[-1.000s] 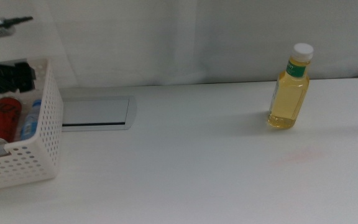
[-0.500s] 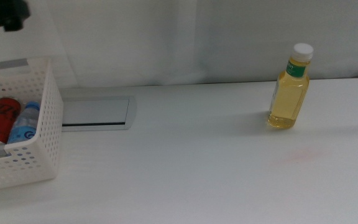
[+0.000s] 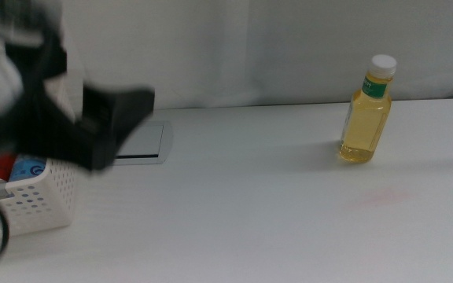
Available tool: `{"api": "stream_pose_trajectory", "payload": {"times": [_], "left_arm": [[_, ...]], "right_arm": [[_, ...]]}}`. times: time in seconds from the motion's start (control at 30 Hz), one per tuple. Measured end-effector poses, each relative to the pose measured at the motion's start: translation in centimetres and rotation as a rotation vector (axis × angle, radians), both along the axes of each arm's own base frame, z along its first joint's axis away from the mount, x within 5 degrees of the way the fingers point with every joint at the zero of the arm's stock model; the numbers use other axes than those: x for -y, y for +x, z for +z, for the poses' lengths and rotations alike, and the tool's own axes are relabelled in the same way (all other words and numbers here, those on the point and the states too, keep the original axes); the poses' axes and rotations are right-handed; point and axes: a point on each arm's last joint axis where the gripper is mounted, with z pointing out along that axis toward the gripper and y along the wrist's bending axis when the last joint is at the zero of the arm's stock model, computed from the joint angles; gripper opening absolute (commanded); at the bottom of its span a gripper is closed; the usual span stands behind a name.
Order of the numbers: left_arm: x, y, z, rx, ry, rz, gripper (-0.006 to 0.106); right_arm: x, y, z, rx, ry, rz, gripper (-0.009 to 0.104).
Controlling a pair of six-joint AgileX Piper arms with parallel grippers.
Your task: Use arms to grab the bottles and put them into the dustbin to the left of the table.
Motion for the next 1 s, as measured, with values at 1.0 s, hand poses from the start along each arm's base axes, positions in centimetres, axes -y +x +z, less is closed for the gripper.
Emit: {"api": "stream_pose_trajectory", "payload": {"times": [1.0], "left_arm": [[-3.7,-7.3,-9.6,0.092,-0.078,-0.039,0.091]], "right_arm": [[-3.6,11.1,-9.3,-0.118,0.047,-0.072,0.103]]}}
